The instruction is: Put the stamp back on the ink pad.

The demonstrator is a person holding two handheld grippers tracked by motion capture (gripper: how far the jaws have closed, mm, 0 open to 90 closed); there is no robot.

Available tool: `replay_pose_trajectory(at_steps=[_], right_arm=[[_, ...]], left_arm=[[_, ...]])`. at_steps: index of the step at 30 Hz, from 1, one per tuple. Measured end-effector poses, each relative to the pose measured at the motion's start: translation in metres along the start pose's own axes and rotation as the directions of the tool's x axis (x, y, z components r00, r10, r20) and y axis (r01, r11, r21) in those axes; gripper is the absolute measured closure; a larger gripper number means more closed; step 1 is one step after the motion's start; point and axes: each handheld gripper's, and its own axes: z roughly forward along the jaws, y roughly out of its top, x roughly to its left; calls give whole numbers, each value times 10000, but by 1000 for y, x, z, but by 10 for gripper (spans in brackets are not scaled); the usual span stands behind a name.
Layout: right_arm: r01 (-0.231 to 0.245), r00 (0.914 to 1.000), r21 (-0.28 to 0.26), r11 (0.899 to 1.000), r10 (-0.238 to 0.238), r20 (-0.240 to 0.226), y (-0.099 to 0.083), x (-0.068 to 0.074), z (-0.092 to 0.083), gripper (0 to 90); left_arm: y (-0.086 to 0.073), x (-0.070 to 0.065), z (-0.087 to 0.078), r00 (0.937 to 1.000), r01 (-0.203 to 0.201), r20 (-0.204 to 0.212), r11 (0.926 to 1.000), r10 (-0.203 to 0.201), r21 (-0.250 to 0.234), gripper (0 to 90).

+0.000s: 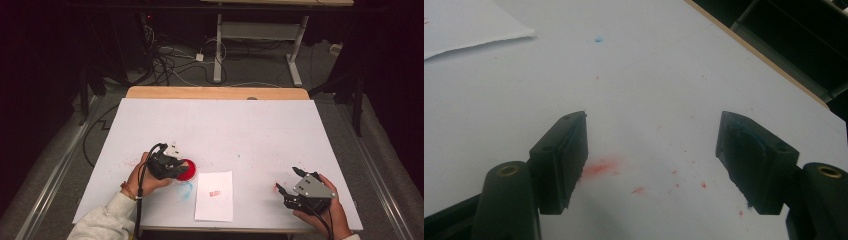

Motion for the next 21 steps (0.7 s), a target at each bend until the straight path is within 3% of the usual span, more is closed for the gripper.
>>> replay_pose_trajectory(at_steps=[11, 21], right_arm=[[68, 10000, 51, 10000, -67, -57, 0, 1, 0, 300], [5, 10000, -78, 10000, -5, -38, 1, 0, -1, 297]], left_arm=[[0, 0, 1, 10000, 74, 15, 10000, -74, 31, 713], [3, -1, -7, 9996, 116, -274, 9998, -121, -181, 676]])
